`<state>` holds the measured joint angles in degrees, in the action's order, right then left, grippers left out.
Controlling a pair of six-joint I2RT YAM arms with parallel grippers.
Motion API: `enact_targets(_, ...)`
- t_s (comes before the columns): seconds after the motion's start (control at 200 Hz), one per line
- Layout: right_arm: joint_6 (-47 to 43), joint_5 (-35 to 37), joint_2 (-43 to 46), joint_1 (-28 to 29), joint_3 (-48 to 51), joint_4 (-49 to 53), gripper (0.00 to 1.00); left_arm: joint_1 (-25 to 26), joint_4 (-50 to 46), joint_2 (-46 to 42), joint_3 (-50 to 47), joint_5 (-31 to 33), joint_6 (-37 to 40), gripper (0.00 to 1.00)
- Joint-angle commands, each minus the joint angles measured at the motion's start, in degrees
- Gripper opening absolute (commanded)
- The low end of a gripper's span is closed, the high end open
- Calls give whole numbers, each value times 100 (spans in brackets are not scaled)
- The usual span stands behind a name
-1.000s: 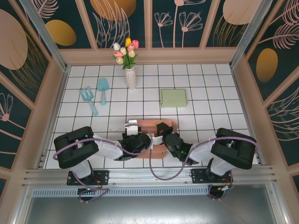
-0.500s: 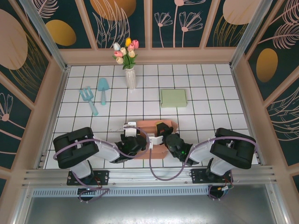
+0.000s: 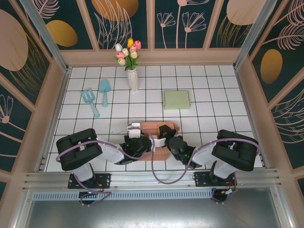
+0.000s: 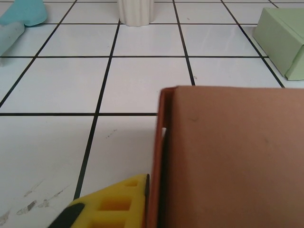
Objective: Fold the paper box
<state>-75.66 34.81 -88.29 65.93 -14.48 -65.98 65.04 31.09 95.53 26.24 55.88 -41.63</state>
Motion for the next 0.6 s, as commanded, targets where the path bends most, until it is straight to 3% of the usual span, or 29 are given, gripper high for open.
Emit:
enact_targets(0.0, 387, -84, -103, -41, 171, 534, 0, -229, 36, -455, -205, 22, 21, 31)
enact_targets(0.12, 413, -38, -264, -95, 156, 432, 0, -230, 19, -975, -325, -509, 61, 44)
enact_targets(0.345, 464, 6, -439, -156, 103, 385, 0, -212, 51, -2160, -956, -1367, 115, 54)
enact_targets(0.596, 499, 61, -468, -169, 85, 407, 0, -214, 260, -2868, -1552, -1553, 406, 57)
